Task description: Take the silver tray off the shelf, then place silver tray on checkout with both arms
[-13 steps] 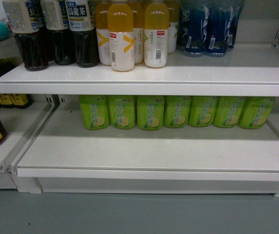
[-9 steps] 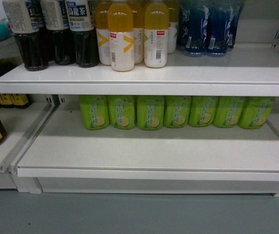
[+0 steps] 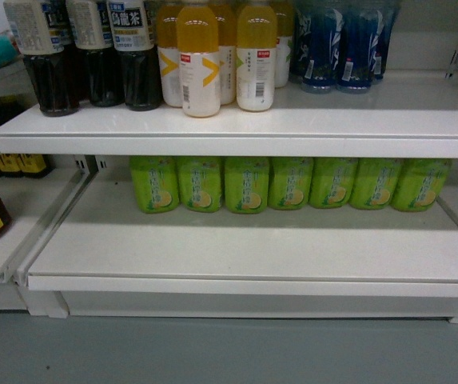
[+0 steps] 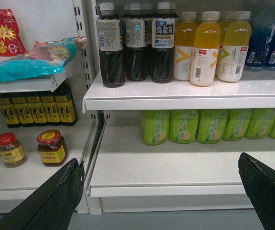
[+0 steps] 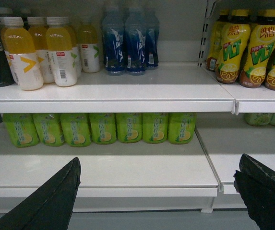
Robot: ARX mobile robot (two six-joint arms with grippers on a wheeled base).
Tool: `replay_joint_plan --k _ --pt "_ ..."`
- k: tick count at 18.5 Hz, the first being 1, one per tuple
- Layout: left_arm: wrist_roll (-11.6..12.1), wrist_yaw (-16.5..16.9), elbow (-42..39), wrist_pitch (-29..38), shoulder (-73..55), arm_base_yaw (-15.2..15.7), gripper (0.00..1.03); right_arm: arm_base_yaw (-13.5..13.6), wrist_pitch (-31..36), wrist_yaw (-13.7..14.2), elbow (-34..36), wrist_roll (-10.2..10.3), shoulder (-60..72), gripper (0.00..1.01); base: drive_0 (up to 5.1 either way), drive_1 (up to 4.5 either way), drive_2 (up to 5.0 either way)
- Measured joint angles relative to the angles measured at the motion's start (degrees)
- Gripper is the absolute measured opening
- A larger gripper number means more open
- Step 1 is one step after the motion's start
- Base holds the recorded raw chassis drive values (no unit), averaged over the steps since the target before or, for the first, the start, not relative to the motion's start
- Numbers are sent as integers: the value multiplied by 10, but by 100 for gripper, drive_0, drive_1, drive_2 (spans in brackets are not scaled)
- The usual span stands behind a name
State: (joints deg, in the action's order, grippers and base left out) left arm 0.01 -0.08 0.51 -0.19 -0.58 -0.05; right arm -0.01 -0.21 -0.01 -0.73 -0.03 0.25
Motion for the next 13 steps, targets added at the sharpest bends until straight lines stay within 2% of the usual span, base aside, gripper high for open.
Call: replay_joint_plan --k 13 --pt "0 1 0 0 0 0 98 0 0 0 0 -1 0 98 0 0 0"
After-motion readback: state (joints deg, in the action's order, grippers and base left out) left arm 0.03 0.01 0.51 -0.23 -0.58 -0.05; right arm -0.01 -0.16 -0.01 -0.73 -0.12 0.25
